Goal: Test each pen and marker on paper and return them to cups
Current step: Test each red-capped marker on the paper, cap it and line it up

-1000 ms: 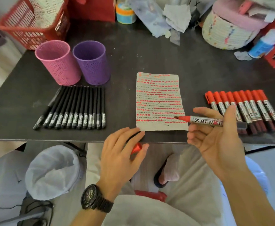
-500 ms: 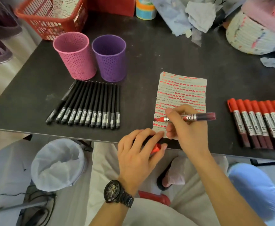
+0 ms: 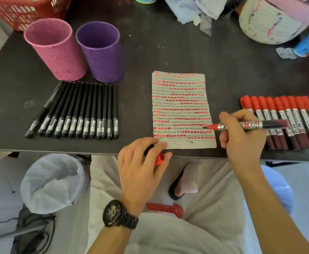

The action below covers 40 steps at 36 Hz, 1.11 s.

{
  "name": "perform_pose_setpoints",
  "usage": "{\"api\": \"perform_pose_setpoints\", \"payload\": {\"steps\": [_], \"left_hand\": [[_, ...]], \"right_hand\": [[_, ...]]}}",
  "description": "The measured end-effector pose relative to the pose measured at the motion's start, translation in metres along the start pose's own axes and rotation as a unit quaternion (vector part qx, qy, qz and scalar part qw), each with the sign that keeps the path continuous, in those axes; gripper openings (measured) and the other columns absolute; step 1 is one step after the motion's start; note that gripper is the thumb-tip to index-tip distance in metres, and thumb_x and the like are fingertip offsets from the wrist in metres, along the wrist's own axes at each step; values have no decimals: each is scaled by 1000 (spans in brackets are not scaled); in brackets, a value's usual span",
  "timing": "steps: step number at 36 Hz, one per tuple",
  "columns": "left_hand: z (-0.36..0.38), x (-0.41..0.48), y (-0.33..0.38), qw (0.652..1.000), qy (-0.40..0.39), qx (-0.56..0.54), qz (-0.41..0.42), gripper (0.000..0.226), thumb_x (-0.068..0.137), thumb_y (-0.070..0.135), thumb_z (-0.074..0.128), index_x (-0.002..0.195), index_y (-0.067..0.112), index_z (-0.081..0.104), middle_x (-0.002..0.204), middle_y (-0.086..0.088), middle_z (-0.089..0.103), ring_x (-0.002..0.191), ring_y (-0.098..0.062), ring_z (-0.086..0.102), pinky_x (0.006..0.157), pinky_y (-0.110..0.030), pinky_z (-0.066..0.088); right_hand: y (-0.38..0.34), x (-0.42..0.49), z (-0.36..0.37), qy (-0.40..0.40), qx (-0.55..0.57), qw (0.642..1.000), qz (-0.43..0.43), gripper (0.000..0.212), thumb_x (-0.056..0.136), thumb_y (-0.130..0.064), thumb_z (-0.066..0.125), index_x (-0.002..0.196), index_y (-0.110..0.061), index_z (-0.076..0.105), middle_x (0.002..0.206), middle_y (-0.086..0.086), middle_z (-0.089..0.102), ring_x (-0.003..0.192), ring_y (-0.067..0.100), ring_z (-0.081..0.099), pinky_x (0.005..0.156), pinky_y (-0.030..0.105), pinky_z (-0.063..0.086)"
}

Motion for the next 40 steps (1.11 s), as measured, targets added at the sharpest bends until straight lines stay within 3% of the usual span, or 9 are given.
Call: {"api": "perform_pose_setpoints", "payload": {"steps": [8,13,17,20,26,30,40], "left_hand": [[-11,16,27,1000,-11,-14,18,22,103,35,57,109,17,69,119,-4,69,110,-24,62,92,-38,43],[12,26,79,991,-77,-50,101,32,103,38,57,110,13,75,123,-2,70,118,-22,61,104,-36,42],[38,24,105,982,-115,-54,139,35,103,40,55,114,14,76,124,-1,71,117,-21,64,105,-35,43],[53,20,109,980,-128,-38,148,35,103,39,54,114,14,76,122,0,72,112,-21,67,100,-34,45],[58,13,102,983,-95,-36,150,31,99,38,64,115,16,77,122,2,72,114,-17,64,100,-31,45],[57,12,101,985,-80,-39,147,29,97,37,67,114,16,77,122,3,72,115,-16,63,103,-28,42],[56,12,101,987,-72,-44,138,28,96,37,69,112,16,78,121,4,72,113,-16,65,101,-27,43]], "right_hand": [[5,8,-26,-10,-1,1000,10,29,84,-37,66,62,-21,54,47,-4,48,37,10,44,40,20,36],[4,12,-18,-14,-16,1000,-6,33,86,-35,70,59,-29,51,43,-7,49,35,9,46,40,19,37],[8,14,-19,21,-71,997,-25,30,82,-36,69,57,-33,53,43,-7,54,39,11,50,50,28,41],[11,16,-21,30,-105,993,-43,29,82,-32,68,59,-24,52,46,-2,55,44,22,51,51,39,45],[13,17,-20,17,-122,991,-47,25,78,-27,66,57,-26,51,48,3,55,44,27,52,48,37,44],[17,16,-19,12,-117,993,-33,24,78,-25,65,61,-16,51,51,10,57,48,35,55,47,43,46],[15,16,-17,2,-142,989,-45,27,81,-20,65,61,-7,52,53,10,59,49,33,57,49,43,47]]}}
Point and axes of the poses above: each hand's wrist, its own x-axis towards the middle knuckle, its own z-axis out of the palm, y = z × x, the point moved 10 cm from there along x, towards the middle knuckle
